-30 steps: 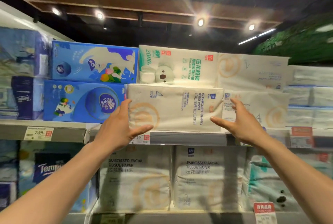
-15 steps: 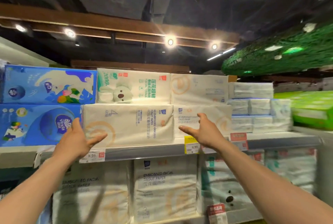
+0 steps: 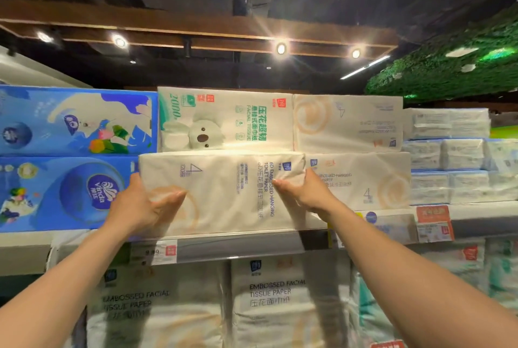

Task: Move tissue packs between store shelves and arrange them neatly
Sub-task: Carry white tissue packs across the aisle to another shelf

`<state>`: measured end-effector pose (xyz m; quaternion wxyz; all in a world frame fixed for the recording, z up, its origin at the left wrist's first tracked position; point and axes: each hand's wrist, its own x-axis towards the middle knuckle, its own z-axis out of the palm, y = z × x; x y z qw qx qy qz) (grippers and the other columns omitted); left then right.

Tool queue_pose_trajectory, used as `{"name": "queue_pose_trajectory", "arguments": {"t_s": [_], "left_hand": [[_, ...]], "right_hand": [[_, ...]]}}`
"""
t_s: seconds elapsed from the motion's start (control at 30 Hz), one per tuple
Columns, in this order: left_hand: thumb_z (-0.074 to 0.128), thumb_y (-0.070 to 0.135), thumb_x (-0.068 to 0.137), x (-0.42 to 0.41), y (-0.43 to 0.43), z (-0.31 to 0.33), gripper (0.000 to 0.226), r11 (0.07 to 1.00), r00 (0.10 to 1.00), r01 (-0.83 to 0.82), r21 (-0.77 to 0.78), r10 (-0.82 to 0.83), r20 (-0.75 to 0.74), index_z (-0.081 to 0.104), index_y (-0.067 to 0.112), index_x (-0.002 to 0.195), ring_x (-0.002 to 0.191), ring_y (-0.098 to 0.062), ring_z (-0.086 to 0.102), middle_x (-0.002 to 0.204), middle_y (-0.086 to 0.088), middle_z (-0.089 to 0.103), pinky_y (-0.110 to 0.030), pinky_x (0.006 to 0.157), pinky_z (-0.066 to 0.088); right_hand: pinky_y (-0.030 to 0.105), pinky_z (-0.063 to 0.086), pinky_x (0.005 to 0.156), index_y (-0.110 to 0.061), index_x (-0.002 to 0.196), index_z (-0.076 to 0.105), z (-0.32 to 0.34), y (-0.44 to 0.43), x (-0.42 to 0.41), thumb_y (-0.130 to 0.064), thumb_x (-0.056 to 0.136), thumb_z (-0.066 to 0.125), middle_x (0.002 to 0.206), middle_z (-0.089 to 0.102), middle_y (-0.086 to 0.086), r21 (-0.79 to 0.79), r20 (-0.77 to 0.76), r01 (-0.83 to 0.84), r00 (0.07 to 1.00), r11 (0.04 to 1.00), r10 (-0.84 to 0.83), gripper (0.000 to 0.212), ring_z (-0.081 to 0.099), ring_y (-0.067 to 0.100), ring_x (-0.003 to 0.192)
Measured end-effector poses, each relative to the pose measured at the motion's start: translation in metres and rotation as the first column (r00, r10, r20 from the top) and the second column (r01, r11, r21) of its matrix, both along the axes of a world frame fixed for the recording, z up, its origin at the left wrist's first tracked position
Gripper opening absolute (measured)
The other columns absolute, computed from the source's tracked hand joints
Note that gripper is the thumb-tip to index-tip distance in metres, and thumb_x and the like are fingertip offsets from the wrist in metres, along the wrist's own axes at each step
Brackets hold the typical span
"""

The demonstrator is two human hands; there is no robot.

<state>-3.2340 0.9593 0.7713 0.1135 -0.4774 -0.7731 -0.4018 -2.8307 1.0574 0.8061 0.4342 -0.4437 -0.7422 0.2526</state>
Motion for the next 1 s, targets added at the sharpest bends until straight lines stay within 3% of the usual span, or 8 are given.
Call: {"name": "queue_pose_trajectory", "arguments": {"t_s": [0.13, 0.23, 0.37, 0.47, 0.53, 0.67, 0.9, 1.0], "left_hand": [[0.069, 0.082, 0.064, 0.065, -0.025, 0.012, 0.086, 0.997, 0.997, 0.073, 0.009, -0.073, -0.006, 0.049, 0.026, 0.126, 0.094, -0.024, 0.065, 0.105, 0.003, 0.068, -0.039, 0.074, 0.056], [0.064, 0.090, 0.057, 0.113, -0.029, 0.020, 0.100, 0.990, 0.991, 0.130, 0.059, -0.130, -0.017, 0.049, 0.025, 0.130, 0.100, -0.027, 0.065, 0.112, -0.002, 0.069, -0.045, 0.080, 0.058], [0.076, 0.068, 0.070, 0.186, -0.022, 0.026, 0.087, 0.979, 0.981, 0.181, 0.089, -0.186, 0.054, 0.043, 0.019, 0.134, 0.107, -0.032, 0.062, 0.120, -0.005, 0.065, -0.044, 0.085, 0.053], [0.068, 0.086, 0.058, 0.231, -0.006, 0.028, 0.097, 0.975, 0.977, 0.202, 0.088, -0.207, 0.054, 0.045, 0.024, 0.129, 0.095, -0.029, 0.067, 0.115, -0.004, 0.068, -0.044, 0.080, 0.057], [0.063, 0.091, 0.054, 0.255, 0.009, 0.028, 0.103, 0.974, 0.976, 0.207, 0.091, -0.212, 0.055, 0.045, 0.022, 0.129, 0.096, -0.031, 0.067, 0.115, -0.007, 0.069, -0.045, 0.079, 0.058], [0.074, 0.072, 0.068, 0.309, 0.033, 0.030, 0.091, 0.967, 0.966, 0.237, 0.096, -0.244, 0.079, 0.042, 0.016, 0.132, 0.108, -0.035, 0.064, 0.124, -0.012, 0.066, -0.041, 0.083, 0.053], [0.057, 0.099, 0.048, 0.354, 0.082, 0.030, 0.112, 0.962, 0.963, 0.264, 0.073, -0.267, 0.024, 0.050, 0.021, 0.127, 0.104, -0.032, 0.066, 0.120, -0.008, 0.068, -0.043, 0.082, 0.057], [0.054, 0.100, 0.044, 0.365, 0.094, 0.030, 0.117, 0.963, 0.965, 0.263, 0.052, -0.264, 0.003, 0.048, 0.021, 0.130, 0.104, -0.032, 0.066, 0.119, -0.007, 0.067, -0.043, 0.081, 0.058]], "right_hand": [[0.046, 0.056, 0.092, -0.020, 0.124, 0.058, -0.002, -0.002, 0.021, -0.094, 0.045, 0.066, 0.115, 0.068, -0.002, 0.053, -0.067, -0.008, 0.998, 0.999, 0.012, 0.109, 0.064, 0.020, 0.105], [0.043, 0.055, 0.095, -0.020, 0.122, 0.063, 0.003, -0.004, 0.058, -0.069, 0.070, 0.076, 0.112, 0.071, -0.002, 0.076, -0.062, -0.001, 0.998, 0.997, 0.005, 0.073, 0.066, 0.018, 0.104], [0.033, 0.056, 0.085, -0.023, 0.108, 0.072, 0.012, 0.002, 0.117, -0.053, 0.079, 0.078, 0.101, 0.076, -0.005, 0.112, -0.090, -0.056, 0.994, 0.992, 0.066, 0.042, 0.071, 0.013, 0.097], [0.038, 0.056, 0.090, -0.029, 0.097, 0.071, 0.017, 0.006, 0.160, -0.036, 0.089, 0.076, 0.102, 0.075, -0.003, 0.135, -0.084, -0.052, 0.994, 0.990, 0.063, 0.012, 0.069, 0.015, 0.098], [0.044, 0.056, 0.093, -0.031, 0.090, 0.069, 0.022, 0.012, 0.186, -0.037, 0.088, 0.076, 0.099, 0.074, -0.002, 0.136, -0.096, -0.012, 0.995, 0.991, 0.025, 0.009, 0.068, 0.018, 0.098], [0.048, 0.056, 0.093, -0.023, 0.091, 0.070, 0.026, 0.025, 0.233, -0.038, 0.091, 0.072, 0.096, 0.073, 0.002, 0.120, -0.050, 0.043, 0.998, 0.992, -0.037, 0.015, 0.068, 0.024, 0.096], [0.034, 0.054, 0.076, -0.029, 0.102, 0.068, 0.019, 0.064, 0.292, -0.040, 0.090, 0.073, 0.103, 0.072, -0.003, 0.072, -0.112, 0.049, 0.993, 0.996, -0.041, 0.018, 0.068, 0.023, 0.099], [0.035, 0.057, 0.079, -0.026, 0.103, 0.071, 0.014, 0.077, 0.302, -0.038, 0.092, 0.071, 0.100, 0.076, -0.004, 0.056, -0.086, 0.030, 0.996, 0.998, -0.025, 0.017, 0.072, 0.018, 0.095]]}}
